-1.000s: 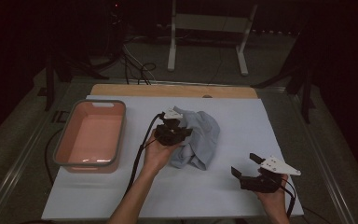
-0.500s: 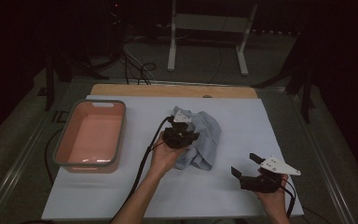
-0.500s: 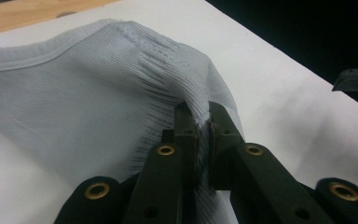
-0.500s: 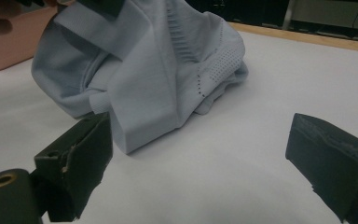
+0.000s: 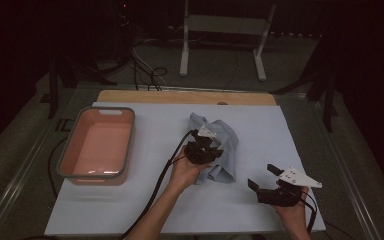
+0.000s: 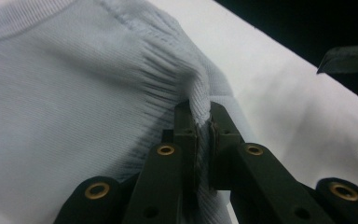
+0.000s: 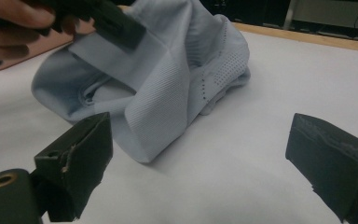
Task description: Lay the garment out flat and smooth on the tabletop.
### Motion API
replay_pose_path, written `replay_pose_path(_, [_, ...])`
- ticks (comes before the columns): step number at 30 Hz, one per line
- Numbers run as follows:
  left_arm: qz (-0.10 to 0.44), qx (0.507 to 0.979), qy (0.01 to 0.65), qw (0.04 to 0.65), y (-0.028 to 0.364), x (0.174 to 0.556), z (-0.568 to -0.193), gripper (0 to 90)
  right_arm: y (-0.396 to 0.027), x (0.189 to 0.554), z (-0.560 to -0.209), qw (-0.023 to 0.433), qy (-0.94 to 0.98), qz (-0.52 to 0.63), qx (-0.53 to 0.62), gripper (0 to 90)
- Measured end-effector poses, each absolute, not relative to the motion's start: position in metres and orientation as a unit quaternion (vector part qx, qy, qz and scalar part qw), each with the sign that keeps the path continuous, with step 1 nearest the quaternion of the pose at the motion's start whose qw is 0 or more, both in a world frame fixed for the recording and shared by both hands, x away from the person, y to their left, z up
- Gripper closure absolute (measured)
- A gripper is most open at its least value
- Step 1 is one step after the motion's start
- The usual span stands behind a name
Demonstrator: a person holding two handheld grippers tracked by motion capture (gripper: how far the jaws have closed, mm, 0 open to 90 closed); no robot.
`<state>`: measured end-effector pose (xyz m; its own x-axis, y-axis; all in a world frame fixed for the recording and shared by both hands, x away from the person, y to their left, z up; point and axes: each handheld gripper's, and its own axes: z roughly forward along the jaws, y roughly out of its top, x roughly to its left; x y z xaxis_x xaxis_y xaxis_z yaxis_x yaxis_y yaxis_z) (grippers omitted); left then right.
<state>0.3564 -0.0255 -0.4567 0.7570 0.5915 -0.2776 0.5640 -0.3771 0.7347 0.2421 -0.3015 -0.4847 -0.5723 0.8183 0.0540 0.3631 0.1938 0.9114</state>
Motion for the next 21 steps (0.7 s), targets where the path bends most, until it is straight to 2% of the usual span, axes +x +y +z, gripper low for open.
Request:
replay_pose_path(3, [-0.006, 0.822, 0.354, 0.445, -0.021, 0.360, -0.461, 81.3, -0.302, 0.242, -0.485, 0.232, 0.736, 0.494, 0.401, 7.6])
replay_pose_path(5, [-0.012, 0.819, 0.351, 0.454, -0.018, 0.360, -0.460, 67.7, -0.303, 0.243, -0.485, 0.232, 0.735, 0.493, 0.403, 7.6])
replay_pose_path(7, [-0.013, 0.815, 0.347, 0.463, -0.015, 0.359, -0.457, 60.0, -0.303, 0.243, -0.485, 0.231, 0.736, 0.494, 0.401, 7.6])
replay_pose_path(11, [-0.016, 0.810, 0.347, 0.473, -0.011, 0.358, -0.455, 50.0, -0.301, 0.242, -0.485, 0.231, 0.738, 0.493, 0.399, 7.6])
replay_pose_path(13, [-0.007, 0.807, 0.350, 0.476, -0.008, 0.356, -0.454, 46.1, -0.301, 0.242, -0.485, 0.231, 0.738, 0.493, 0.400, 7.6])
replay_pose_path(17, [0.025, 0.803, 0.357, 0.476, -0.001, 0.352, -0.452, 28.9, -0.302, 0.242, -0.485, 0.232, 0.736, 0.493, 0.403, 7.6])
replay_pose_path(21, [0.046, 0.795, 0.366, 0.482, 0.009, 0.349, -0.448, 18.0, -0.302, 0.242, -0.485, 0.232, 0.736, 0.493, 0.403, 7.6])
